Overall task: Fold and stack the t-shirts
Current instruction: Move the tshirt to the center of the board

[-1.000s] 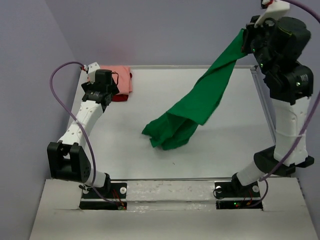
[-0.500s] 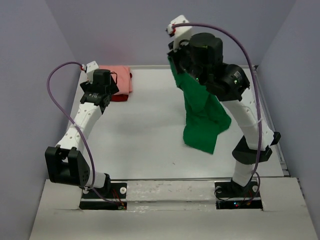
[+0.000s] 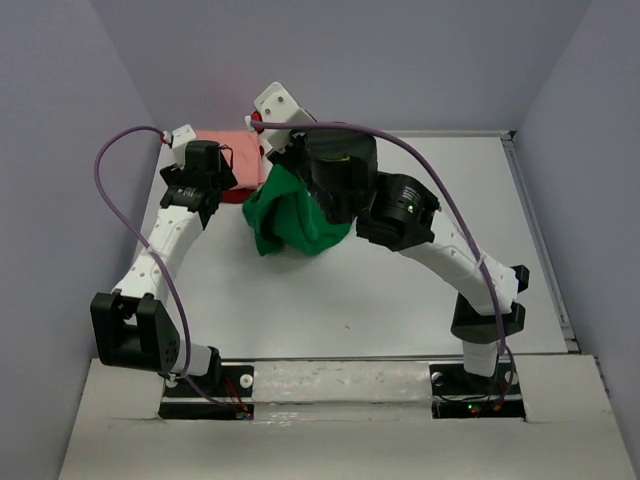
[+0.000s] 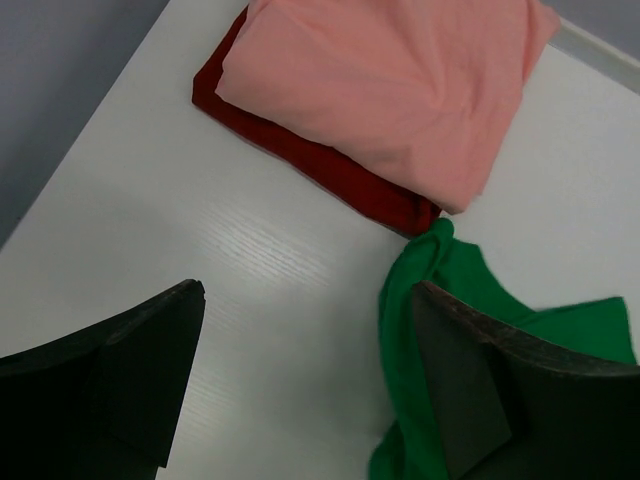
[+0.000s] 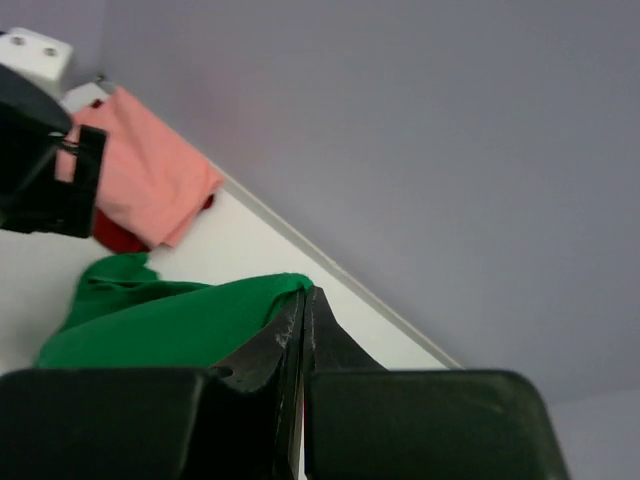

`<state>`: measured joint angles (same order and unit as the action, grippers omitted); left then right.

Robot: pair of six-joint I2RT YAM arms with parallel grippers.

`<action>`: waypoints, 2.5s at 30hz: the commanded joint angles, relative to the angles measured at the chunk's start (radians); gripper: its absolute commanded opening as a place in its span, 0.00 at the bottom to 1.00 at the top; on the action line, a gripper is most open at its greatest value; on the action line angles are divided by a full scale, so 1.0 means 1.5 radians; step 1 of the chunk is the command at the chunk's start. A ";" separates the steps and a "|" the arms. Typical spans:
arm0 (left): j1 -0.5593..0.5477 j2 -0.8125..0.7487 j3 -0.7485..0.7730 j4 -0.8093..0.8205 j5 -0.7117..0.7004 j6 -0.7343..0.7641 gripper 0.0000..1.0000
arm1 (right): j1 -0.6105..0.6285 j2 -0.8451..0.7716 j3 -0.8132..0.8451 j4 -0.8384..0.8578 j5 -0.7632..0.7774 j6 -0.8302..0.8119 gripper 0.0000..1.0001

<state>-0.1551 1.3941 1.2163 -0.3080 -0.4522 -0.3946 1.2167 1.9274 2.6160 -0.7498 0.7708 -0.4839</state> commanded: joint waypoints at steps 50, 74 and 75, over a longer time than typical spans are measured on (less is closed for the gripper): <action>0.001 -0.024 -0.023 0.053 0.081 0.018 0.94 | -0.264 -0.009 -0.154 -0.067 -0.028 0.203 0.92; -0.476 0.131 -0.025 0.039 0.194 -0.064 0.00 | -0.662 -0.382 -0.941 0.175 -0.388 0.539 0.00; -0.483 0.152 -0.018 0.041 0.204 -0.067 0.00 | -0.668 -0.376 -0.969 0.181 -0.403 0.540 0.00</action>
<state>-0.8154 1.4776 1.1893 -0.2623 -0.2264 -0.4389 0.2241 1.3941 1.2812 -0.6460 0.2951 0.2485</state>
